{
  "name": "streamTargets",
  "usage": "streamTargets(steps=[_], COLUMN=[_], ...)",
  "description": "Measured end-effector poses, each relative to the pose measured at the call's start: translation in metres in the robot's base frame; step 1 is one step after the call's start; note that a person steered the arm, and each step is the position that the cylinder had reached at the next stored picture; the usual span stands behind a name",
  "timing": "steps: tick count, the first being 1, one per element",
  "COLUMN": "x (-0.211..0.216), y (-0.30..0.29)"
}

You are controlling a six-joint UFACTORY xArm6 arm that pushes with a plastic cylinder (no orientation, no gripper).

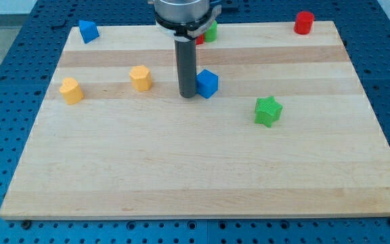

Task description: Move blue cube towards center right

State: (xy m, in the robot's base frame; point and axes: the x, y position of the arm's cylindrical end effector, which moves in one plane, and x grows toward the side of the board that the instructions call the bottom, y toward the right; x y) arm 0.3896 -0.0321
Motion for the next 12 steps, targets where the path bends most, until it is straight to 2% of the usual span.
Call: streamTargets(steps=[1,4,7,9,12], x=[-0.012,-0.005,-0.034,-0.034,-0.039], y=[0.008,0.091,0.109,0.167,0.176])
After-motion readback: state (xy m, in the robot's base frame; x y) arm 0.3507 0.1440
